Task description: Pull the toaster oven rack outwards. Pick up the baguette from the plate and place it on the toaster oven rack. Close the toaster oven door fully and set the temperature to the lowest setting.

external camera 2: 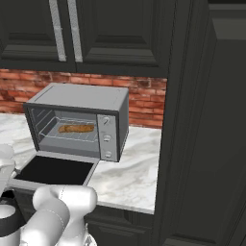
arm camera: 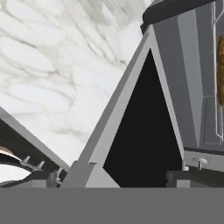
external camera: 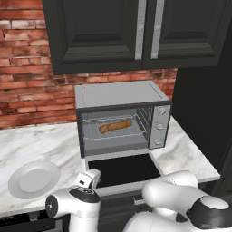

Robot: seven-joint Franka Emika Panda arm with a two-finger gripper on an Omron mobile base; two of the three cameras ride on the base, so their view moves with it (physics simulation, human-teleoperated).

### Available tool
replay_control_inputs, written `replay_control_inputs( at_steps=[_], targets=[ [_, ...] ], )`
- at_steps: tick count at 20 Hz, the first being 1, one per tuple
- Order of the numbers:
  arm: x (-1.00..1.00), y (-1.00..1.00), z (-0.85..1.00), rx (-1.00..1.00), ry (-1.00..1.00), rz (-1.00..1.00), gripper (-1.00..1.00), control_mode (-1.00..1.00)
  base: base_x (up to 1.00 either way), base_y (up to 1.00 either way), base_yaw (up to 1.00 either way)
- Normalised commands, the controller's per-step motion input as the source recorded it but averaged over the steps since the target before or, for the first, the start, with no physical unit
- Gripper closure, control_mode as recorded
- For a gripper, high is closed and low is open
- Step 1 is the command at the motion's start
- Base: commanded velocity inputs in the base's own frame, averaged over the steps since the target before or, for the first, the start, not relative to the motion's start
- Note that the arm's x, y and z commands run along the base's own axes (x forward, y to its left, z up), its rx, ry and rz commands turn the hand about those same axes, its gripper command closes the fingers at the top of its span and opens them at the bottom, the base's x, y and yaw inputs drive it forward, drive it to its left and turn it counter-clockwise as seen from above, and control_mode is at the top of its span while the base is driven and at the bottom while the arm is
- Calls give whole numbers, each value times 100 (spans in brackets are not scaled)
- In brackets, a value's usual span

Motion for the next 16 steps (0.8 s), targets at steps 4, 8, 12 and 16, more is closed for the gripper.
replay_control_inputs(
  at_steps=[4,8,12,16],
  targets=[
    [29,-6,-2,0,0,0,-100,-100,0,0,0],
    [21,-11,-1,0,0,0,-100,-100,0,0,0],
    [5,-9,22,0,0,0,-100,-100,0,0,0],
    [30,0,65,-4,-14,-1,-100,-100,0,0,0]
  ],
)
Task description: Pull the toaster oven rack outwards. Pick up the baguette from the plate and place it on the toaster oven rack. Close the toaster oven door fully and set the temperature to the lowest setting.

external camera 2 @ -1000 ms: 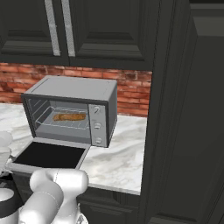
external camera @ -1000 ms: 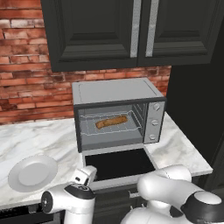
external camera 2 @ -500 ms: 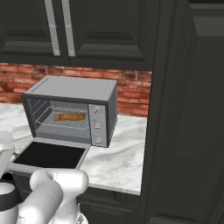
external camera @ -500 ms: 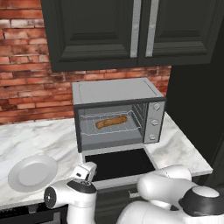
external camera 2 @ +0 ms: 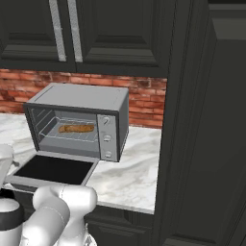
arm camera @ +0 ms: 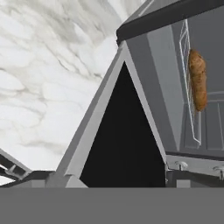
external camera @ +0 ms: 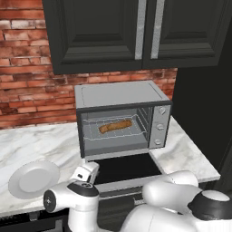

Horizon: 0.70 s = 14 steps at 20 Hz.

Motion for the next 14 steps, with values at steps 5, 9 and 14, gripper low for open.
replay_control_inputs(
  at_steps=[5,9,14],
  targets=[
    [53,-15,71,-5,-16,0,-100,-100,0,0,0],
    [27,-26,88,-10,1,0,-100,-100,0,0,0],
    [25,-16,100,-15,13,0,-100,-100,0,0,0]
  ],
)
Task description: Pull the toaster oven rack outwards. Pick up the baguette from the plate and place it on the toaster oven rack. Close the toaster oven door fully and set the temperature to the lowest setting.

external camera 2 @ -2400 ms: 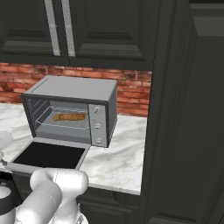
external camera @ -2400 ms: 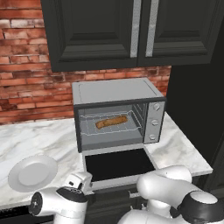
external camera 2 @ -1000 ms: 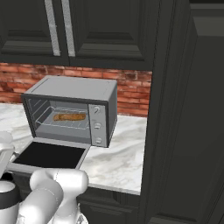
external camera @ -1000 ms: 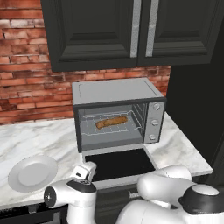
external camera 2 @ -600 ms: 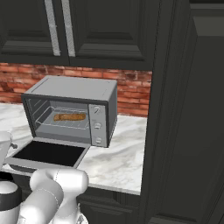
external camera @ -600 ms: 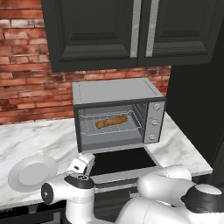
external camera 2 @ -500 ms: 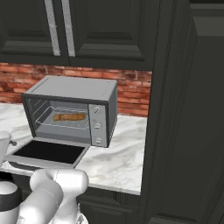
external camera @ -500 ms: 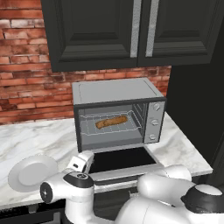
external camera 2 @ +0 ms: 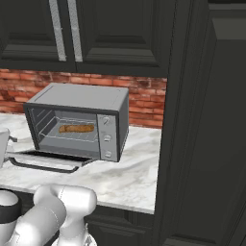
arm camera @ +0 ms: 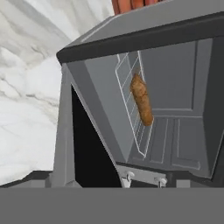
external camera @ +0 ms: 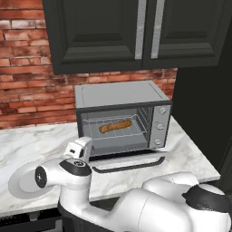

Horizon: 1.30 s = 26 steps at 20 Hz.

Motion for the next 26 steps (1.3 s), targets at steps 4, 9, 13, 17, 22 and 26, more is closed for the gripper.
replay_control_inputs(
  at_steps=[4,9,13,17,22,26],
  targets=[
    [59,-29,96,-7,5,1,-100,-100,0,0,0],
    [87,-38,70,0,-2,6,-100,-100,0,0,0],
    [66,-20,97,0,-7,1,-100,-100,0,0,0],
    [45,0,81,0,-16,1,-100,-100,0,0,0],
    [38,-1,76,0,-24,2,-100,-100,0,0,0],
    [33,0,77,0,-29,0,-100,-100,0,0,0]
  ],
)
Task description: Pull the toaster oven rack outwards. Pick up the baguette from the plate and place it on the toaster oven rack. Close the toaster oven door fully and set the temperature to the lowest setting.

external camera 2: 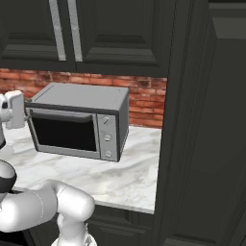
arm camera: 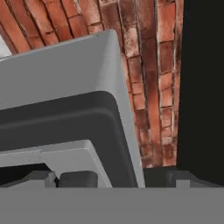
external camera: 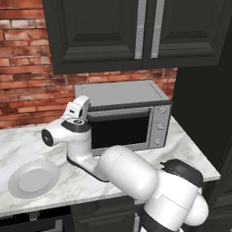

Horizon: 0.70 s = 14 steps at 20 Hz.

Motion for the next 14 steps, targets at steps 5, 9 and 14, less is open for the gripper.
replay_control_inputs(
  at_steps=[5,9,14],
  targets=[
    [24,-2,71,0,-25,1,-100,-100,0,0,0],
    [12,0,63,0,-22,2,-100,-100,0,0,0],
    [5,-1,88,0,-1,1,-100,-100,0,0,0]
  ],
)
